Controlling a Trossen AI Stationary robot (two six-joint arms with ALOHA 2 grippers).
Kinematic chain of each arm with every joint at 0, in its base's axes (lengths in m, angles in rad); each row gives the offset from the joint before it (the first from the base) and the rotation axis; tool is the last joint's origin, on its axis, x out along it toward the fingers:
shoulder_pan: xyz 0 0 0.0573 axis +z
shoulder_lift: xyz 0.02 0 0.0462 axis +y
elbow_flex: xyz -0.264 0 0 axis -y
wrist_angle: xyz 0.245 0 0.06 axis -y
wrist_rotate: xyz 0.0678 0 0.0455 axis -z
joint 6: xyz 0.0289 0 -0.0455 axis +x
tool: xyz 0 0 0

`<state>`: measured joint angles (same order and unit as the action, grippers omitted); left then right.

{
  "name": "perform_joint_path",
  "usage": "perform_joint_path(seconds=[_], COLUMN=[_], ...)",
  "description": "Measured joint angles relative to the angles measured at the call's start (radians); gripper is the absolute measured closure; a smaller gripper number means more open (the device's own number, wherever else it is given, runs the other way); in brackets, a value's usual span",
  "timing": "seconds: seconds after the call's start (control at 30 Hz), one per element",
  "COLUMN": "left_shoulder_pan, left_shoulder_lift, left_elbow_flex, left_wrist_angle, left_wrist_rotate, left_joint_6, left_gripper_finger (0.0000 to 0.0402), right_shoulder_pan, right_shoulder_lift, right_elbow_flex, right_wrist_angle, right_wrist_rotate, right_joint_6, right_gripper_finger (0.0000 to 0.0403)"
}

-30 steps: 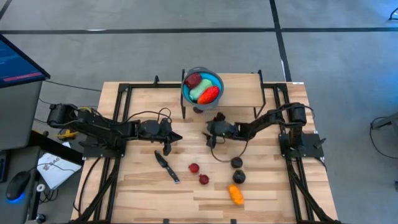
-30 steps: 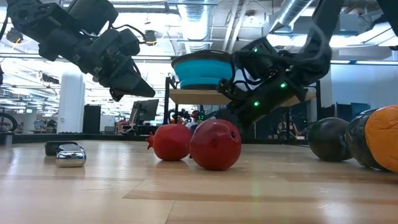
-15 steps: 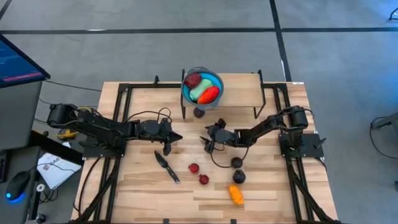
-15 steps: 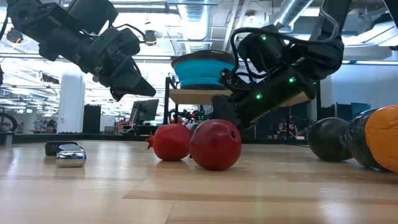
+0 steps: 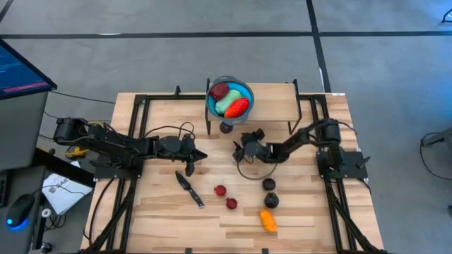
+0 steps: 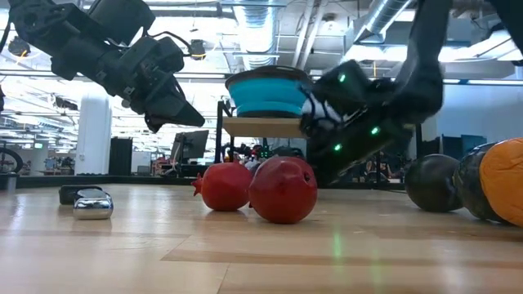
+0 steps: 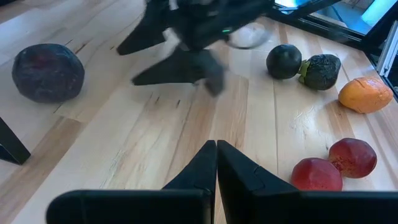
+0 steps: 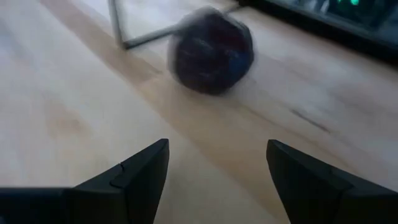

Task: Pick & Place Fruit
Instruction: Put the top black plum into the blue strainer bowl on the shelf

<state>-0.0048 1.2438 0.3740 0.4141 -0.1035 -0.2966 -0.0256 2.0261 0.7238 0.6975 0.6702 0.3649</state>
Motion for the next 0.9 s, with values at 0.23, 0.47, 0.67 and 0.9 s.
perform_joint_path(seconds=[0.23, 0.47, 0.67, 0.9], left_shoulder_pan=[-0.001, 0.0, 0.0, 0.0], left_shoulder_lift=[0.0, 0.0, 0.0, 0.0], left_elbow_flex=[0.0, 0.0, 0.0, 0.0], left_wrist_angle=[-0.001, 0.002, 0.007, 0.01], left_wrist_rotate=[0.0, 0.0, 0.0, 0.0], left_joint_6=[0.001, 0.001, 0.001, 0.0], left_gripper_finger=[0.0394, 0.0394, 0.0394, 0.0394], right_shoulder_pan=[-0.127, -0.139, -0.134, -0.143], right_shoulder_lift=[0.112, 0.162, 0.131, 0.126], right_elbow_flex=[0.036, 0.081, 0.077, 0.08], right_wrist_angle=[0.169, 0.17, 0.157, 0.098], right_wrist_rotate=[-0.347, -0.338, -0.359, -0.356], right_joint_6=[-0.032, -0.078, -0.211, -0.136], right_gripper_finger=[0.0134, 0.0132, 0.0132, 0.0131])
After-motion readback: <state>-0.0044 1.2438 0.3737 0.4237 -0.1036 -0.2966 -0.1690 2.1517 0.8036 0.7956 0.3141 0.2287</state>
